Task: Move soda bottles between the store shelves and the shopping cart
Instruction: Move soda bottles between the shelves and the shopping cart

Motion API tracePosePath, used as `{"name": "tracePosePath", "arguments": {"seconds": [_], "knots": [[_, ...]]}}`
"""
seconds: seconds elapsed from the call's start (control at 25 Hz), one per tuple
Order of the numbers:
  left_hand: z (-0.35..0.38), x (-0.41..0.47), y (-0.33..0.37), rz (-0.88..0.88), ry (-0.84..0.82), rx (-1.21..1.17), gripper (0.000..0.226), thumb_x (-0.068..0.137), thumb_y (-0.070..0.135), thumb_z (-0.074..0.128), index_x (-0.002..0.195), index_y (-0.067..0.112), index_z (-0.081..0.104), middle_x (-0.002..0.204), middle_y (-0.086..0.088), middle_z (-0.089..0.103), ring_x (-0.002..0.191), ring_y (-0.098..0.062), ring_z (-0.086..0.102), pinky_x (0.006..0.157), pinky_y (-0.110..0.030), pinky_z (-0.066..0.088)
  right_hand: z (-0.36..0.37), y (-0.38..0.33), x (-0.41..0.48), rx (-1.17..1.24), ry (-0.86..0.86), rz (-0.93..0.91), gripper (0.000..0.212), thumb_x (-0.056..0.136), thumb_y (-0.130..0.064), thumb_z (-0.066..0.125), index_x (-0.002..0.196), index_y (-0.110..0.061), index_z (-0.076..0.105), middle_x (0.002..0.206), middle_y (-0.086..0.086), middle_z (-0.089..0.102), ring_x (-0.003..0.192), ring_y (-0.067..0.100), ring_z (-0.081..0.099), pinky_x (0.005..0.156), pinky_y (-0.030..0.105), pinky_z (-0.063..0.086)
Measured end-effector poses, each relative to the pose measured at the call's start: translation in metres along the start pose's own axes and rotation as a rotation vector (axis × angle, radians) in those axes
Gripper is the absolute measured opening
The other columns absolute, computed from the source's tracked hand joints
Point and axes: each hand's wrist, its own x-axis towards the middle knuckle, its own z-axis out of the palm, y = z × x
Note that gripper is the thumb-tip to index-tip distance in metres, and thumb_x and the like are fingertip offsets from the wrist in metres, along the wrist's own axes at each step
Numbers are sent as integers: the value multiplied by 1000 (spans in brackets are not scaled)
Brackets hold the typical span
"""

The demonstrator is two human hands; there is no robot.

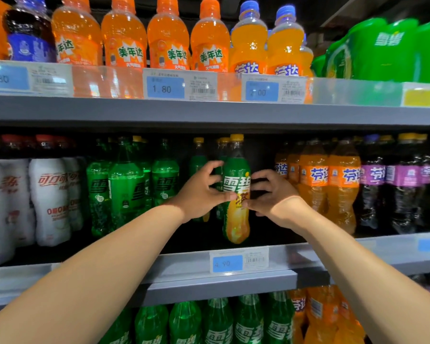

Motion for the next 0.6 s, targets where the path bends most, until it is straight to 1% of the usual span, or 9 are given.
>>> {"name": "tracePosePath", "arguments": {"seconds": [0.08, 0.16, 0.24, 0.28, 0.36, 0.4, 0.48, 0.52, 0.6], "knots": [[4, 4, -4, 2, 27, 52, 86, 83, 12, 82, 152, 25, 31, 139, -6, 60, 95, -15, 75, 92, -34, 57, 4, 2, 7, -7, 17, 5, 57, 74, -15, 90, 109, -39, 53, 109, -12, 71, 92, 16, 73, 68, 38, 65], [7, 5, -9, 13, 105, 195, 91, 82, 22, 83, 154, 28, 29, 135, -2, 60, 98, -14, 73, 94, -34, 56, 11, 4, 13, -37, 17, -21, 55, 74, -19, 90, 111, -37, 54, 106, -11, 71, 93, 16, 74, 71, 38, 65], [8, 4, -16, 31, 233, 400, 93, 80, 33, 83, 155, 28, 30, 129, 2, 57, 102, -12, 67, 93, -31, 52, 20, 4, 18, -126, 32, -73, 45, 75, -25, 90, 106, -33, 58, 98, -10, 71, 90, 12, 72, 76, 40, 64], [8, 4, -18, 42, 303, 484, 92, 79, 34, 83, 155, 26, 32, 125, 2, 56, 98, -12, 64, 88, -28, 50, 25, 4, 21, -161, 41, -88, 39, 75, -26, 89, 101, -30, 60, 95, -10, 71, 88, 12, 71, 76, 41, 64], [6, 3, -22, 66, 404, 568, 80, 78, 29, 83, 146, 21, 41, 116, 0, 56, 87, -13, 61, 76, -24, 44, 33, 3, 26, -214, 26, -104, 30, 78, -25, 87, 95, -25, 62, 92, -7, 70, 85, 12, 69, 75, 41, 64], [5, 2, -23, 78, 437, 580, 71, 78, 26, 83, 137, 19, 45, 110, -2, 57, 84, -14, 59, 71, -22, 41, 36, 2, 29, -239, 7, -116, 27, 78, -24, 86, 93, -22, 64, 92, -6, 70, 84, 12, 69, 74, 41, 64], [1, 0, -25, 90, 486, 587, 56, 78, 20, 82, 120, 16, 46, 98, 0, 56, 82, -13, 55, 61, -17, 34, 42, -1, 34, -265, -23, -149, 22, 80, -21, 85, 91, -17, 67, 91, -1, 71, 81, 14, 70, 72, 39, 63], [-1, -1, -26, 88, 500, 594, 51, 78, 17, 81, 116, 16, 46, 95, 1, 55, 82, -13, 54, 60, -16, 33, 44, -4, 36, -269, -36, -166, 19, 80, -19, 85, 89, -17, 67, 91, 2, 72, 78, 14, 70, 69, 36, 63], [-4, -2, -27, 76, 508, 617, 44, 80, 8, 76, 109, 19, 45, 94, 0, 56, 86, -16, 57, 60, -17, 33, 48, -7, 40, -269, -65, -191, 16, 83, -15, 82, 84, -22, 68, 88, 2, 74, 69, 10, 68, 59, 24, 59]]}}
